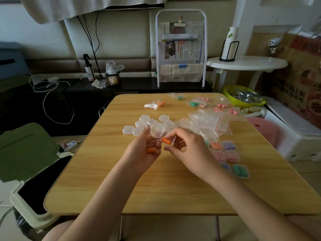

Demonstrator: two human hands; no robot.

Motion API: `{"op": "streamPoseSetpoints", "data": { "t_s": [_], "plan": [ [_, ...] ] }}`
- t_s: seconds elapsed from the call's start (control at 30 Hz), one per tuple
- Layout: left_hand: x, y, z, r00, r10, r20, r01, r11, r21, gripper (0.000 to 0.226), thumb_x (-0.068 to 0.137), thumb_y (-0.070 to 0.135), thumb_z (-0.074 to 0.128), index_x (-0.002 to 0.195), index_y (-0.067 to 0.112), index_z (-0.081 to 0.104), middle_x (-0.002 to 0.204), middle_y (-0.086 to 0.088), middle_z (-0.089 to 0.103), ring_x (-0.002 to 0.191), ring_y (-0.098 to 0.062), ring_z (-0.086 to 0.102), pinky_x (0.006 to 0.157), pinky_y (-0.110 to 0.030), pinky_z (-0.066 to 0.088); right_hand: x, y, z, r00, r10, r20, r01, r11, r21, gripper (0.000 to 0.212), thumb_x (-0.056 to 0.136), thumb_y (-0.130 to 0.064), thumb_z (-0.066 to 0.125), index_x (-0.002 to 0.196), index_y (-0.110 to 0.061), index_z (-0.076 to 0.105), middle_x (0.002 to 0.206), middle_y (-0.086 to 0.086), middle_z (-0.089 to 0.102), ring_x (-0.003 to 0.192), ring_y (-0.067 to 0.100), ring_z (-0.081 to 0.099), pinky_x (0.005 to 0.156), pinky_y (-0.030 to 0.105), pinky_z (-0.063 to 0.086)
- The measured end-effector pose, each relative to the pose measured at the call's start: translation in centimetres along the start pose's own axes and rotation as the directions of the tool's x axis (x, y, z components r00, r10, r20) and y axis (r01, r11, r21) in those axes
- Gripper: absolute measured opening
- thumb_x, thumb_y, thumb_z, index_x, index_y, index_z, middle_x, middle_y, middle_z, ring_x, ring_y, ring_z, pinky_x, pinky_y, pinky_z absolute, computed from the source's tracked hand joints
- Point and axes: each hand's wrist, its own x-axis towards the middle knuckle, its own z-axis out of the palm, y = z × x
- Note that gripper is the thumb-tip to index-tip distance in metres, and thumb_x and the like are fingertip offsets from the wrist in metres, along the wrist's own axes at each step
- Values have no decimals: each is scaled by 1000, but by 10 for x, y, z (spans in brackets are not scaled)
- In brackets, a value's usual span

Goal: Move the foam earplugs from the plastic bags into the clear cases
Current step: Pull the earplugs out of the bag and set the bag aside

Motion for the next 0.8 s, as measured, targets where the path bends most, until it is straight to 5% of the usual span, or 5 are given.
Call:
{"op": "streamPoseSetpoints", "data": {
  "t_s": [0.17, 0.33, 0.47, 0.6, 0.8],
  "plan": [
    [-5, -6, 0, 991, 59, 122, -83, 975, 204, 16, 94, 13, 54, 92, 5, 68, 74, -4, 61, 62, -8, 50, 60, -19, 36, 2, 3, 2, 996, 24, -85, -16, 995, 96, 19, 79, -15, 76, 94, -18, 65, 88, -18, 61, 80, -1, 58, 67, 9, 46],
    [-3, -2, -3, 998, 67, 10, -68, 985, 161, 19, 94, 14, 56, 82, 5, 67, 67, -2, 57, 56, -5, 46, 56, -16, 36, 1, 5, 5, 985, -58, -163, 40, 993, -109, 33, 76, -39, 74, 105, -25, 67, 97, -20, 40, 89, -8, 41, 76, 4, 34],
    [-4, -1, 1, 992, -112, -62, 111, 994, -25, 15, 93, 15, 57, 81, 7, 61, 47, 1, 57, 43, -6, 48, 47, -15, 40, -2, 1, 8, 966, -204, -162, 172, 966, -192, 17, 78, -30, 73, 92, -21, 69, 94, -10, 48, 92, 4, 46, 79, 14, 39],
    [-2, -7, 2, 989, -140, -45, 141, 990, 14, 17, 92, 17, 59, 79, 7, 62, 50, 0, 56, 49, -9, 49, 56, -22, 36, -5, 1, 20, 955, -282, -93, 245, 925, -290, 17, 77, -23, 75, 93, -22, 73, 91, -5, 54, 88, 11, 50, 78, 24, 44],
    [0, -8, -1, 988, -150, -48, 153, 986, 73, 21, 90, 21, 62, 73, 9, 60, 53, 0, 49, 47, -9, 46, 41, -18, 37, -6, 2, 25, 963, -269, -20, 246, 905, -348, 19, 75, -25, 76, 93, -22, 71, 95, -5, 57, 90, 15, 50, 74, 33, 48]
  ]
}}
